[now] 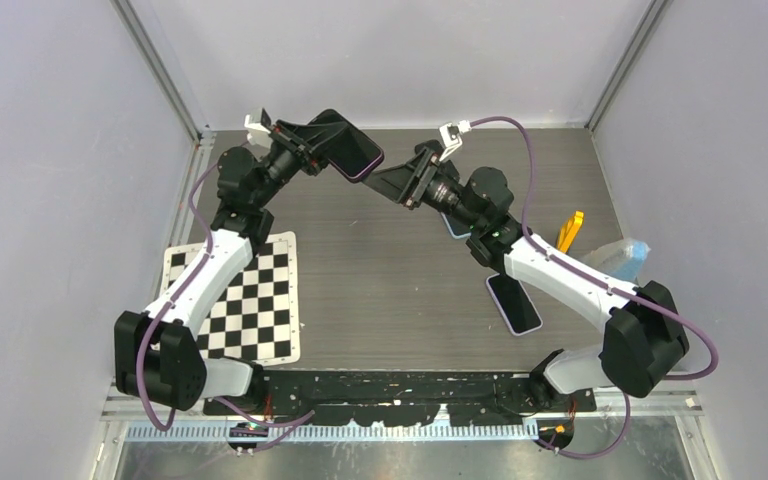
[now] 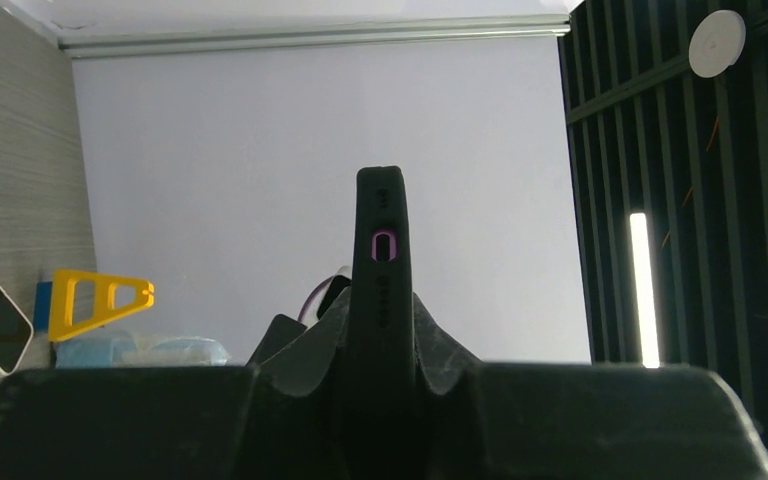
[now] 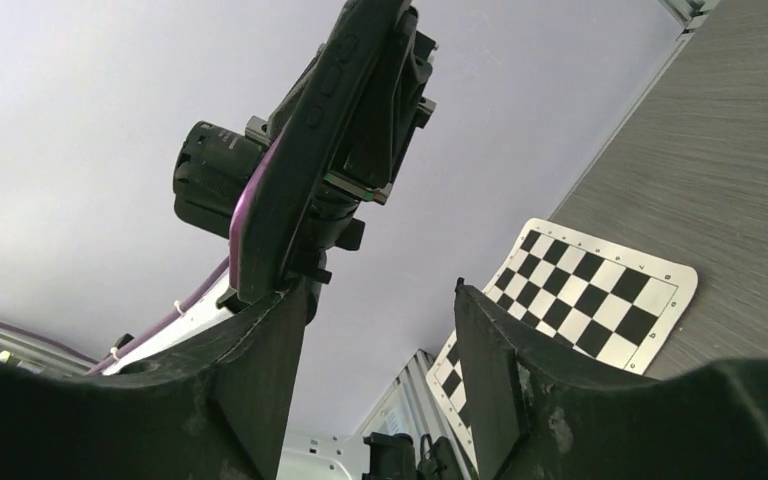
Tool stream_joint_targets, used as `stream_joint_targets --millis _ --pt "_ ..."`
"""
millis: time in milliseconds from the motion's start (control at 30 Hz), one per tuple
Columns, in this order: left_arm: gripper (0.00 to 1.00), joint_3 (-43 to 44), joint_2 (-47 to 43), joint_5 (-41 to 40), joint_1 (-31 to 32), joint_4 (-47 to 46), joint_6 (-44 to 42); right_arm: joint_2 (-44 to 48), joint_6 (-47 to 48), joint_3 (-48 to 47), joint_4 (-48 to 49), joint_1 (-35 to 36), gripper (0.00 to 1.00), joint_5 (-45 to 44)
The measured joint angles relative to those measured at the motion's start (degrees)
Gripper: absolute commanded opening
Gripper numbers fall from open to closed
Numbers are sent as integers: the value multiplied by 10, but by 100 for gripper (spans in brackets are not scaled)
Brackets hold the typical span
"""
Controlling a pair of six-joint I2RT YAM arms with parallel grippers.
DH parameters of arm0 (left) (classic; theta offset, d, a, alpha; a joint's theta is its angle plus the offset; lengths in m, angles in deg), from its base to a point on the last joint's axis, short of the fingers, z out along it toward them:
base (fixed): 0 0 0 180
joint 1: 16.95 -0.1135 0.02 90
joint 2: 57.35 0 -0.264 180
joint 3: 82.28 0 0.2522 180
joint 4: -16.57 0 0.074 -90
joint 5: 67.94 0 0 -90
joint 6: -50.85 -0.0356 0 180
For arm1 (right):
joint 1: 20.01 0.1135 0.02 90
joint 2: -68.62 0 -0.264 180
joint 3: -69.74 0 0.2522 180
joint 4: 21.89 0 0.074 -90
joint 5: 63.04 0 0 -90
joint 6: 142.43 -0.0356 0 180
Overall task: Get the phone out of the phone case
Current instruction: Remove the phone case from the phone.
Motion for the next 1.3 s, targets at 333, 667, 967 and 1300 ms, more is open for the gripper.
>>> stream_joint_targets --millis 333,667,967,1300 --pt "0 0 1 3 0 26 -17 14 80 4 -34 2 77 65" --pt "0 0 3 3 0 31 -20 24 51 8 26 2 72 87" --pt "0 0 3 3 0 31 -17 15 7 8 63 2 35 47" --pt "0 0 3 1 -3 33 -11 -1 -8 8 67 2 14 37"
